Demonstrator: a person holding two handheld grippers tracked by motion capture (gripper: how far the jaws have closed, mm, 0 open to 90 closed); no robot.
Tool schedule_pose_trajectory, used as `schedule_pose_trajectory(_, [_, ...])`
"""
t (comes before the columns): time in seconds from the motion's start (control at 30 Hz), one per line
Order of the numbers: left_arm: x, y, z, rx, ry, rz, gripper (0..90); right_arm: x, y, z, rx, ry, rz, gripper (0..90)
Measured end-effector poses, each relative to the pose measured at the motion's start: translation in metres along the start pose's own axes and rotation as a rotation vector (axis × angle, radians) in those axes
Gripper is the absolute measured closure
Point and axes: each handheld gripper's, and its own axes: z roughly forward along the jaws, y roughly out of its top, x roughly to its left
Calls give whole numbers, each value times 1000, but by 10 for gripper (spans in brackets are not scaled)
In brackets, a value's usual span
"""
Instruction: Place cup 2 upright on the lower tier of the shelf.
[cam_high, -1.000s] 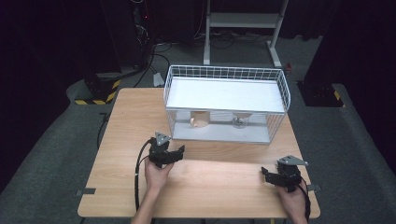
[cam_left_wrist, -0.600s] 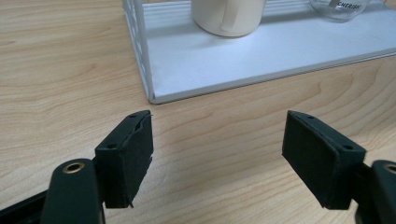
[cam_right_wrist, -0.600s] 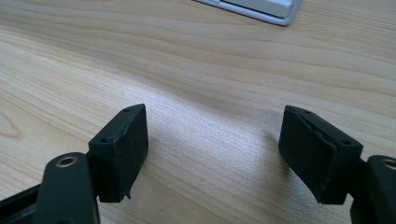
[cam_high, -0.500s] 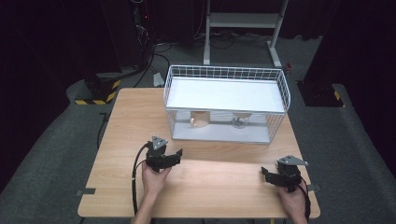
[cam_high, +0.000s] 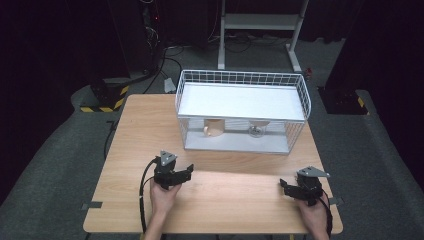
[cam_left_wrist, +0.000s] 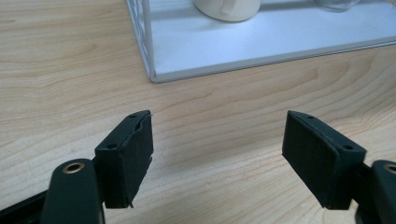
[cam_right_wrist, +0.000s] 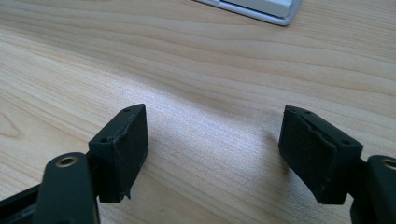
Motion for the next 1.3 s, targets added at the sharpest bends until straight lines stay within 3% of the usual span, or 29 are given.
schedule_pose_trajectory(0.63, [3, -20, -2, 14, -16, -42, 251, 0, 0, 0, 0, 0, 0, 242])
schedule_pose_trajectory(0.9, [3, -32, 0, 42, 10, -31, 253, 0, 0, 0, 0, 0, 0, 242])
schedule_pose_trajectory(1.3, [3, -43, 6, 74, 84, 6, 251, 0, 0, 0, 0, 0, 0, 242])
